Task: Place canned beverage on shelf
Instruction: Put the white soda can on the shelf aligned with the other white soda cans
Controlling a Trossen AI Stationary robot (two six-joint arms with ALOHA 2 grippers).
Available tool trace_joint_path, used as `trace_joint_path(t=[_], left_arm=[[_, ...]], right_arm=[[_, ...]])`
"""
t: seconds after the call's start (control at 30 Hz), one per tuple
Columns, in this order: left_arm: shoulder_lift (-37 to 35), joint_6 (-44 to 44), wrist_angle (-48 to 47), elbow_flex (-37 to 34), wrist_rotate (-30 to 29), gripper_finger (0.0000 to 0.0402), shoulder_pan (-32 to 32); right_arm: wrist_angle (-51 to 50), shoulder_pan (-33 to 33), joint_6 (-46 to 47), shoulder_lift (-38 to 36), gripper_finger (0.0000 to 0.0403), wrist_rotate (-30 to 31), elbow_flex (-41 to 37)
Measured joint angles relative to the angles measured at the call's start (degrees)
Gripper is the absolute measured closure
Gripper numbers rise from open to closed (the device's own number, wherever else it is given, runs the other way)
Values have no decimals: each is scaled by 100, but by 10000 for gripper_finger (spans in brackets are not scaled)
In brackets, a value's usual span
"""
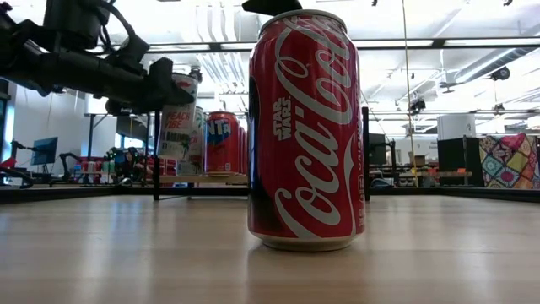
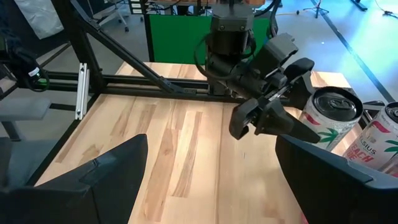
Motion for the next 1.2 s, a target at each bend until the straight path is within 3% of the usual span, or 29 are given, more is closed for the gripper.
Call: trace_joint_path(t=[1.2], left_arm=[[975, -28, 985, 13, -151, 150, 177]], right_arm=[[7, -1, 18, 0, 60, 2, -9]])
